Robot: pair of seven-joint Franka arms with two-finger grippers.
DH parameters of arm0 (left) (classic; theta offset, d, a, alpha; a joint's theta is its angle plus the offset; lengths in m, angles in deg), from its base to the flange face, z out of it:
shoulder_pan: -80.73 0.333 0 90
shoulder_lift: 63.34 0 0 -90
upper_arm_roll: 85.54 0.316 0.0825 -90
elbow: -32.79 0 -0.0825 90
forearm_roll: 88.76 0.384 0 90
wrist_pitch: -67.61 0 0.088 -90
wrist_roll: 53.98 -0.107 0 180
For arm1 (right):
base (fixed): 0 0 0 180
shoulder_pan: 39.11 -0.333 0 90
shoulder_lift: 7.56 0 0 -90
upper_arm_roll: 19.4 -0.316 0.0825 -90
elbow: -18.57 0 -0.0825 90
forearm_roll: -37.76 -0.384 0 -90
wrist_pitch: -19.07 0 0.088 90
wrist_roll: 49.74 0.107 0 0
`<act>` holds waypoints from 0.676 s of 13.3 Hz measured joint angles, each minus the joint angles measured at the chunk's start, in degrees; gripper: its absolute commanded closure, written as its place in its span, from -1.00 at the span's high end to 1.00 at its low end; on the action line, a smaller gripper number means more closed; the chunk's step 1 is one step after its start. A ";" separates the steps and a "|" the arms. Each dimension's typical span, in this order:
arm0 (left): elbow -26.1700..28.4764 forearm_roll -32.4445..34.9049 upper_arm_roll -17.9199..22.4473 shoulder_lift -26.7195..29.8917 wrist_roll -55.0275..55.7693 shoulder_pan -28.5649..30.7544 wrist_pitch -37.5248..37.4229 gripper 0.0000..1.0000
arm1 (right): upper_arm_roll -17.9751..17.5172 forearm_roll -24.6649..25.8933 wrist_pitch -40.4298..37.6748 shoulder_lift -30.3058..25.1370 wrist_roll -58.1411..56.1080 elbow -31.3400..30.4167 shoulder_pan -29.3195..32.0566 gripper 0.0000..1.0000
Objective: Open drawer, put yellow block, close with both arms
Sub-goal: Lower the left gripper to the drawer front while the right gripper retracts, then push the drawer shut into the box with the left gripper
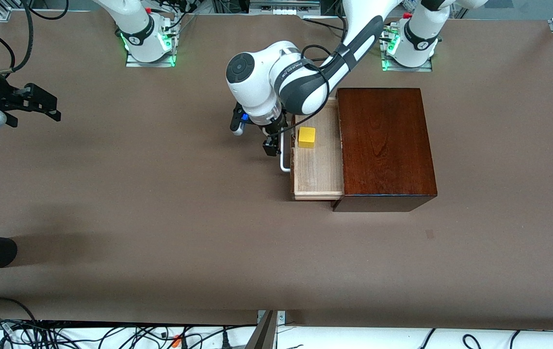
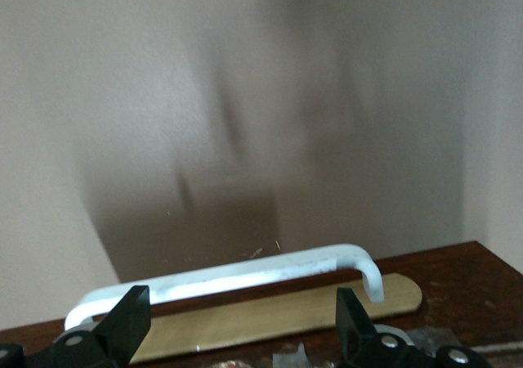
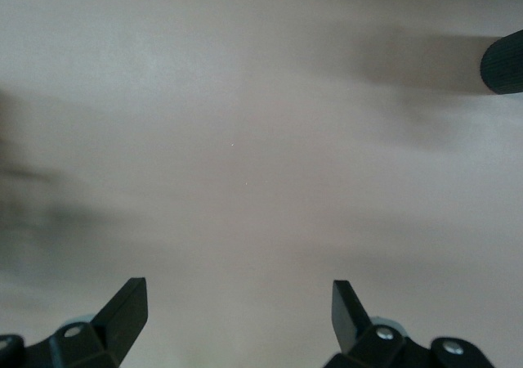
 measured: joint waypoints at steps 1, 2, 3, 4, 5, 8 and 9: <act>-0.11 0.00 0.12 0.00 0.00 0.10 -0.88 1.00 | 0.02 0.00 -0.01 0.00 0.00 0.00 0.00 1.00; -0.31 0.00 0.13 0.01 0.00 0.17 -1.16 1.00 | 0.02 0.00 -0.02 0.00 0.00 0.00 0.01 1.00; -0.46 0.00 0.14 0.02 0.00 0.18 -1.85 1.00 | 0.02 0.00 -0.02 0.00 0.00 0.00 0.01 1.00; -0.53 0.00 0.20 0.02 0.00 0.22 -2.35 1.00 | 0.02 0.00 -0.02 0.00 0.00 0.01 0.01 1.00; -0.56 0.00 0.25 0.03 0.00 0.34 -2.87 1.00 | 0.03 0.00 -0.02 0.00 0.00 0.01 0.01 1.00; -0.49 0.16 0.59 0.12 0.00 1.12 -4.36 1.00 | 0.03 0.00 -0.02 0.00 0.00 0.02 0.01 1.00; -0.22 0.57 0.57 0.28 0.00 1.54 -4.73 1.00 | 0.03 0.00 -0.02 0.00 0.00 0.02 0.01 1.00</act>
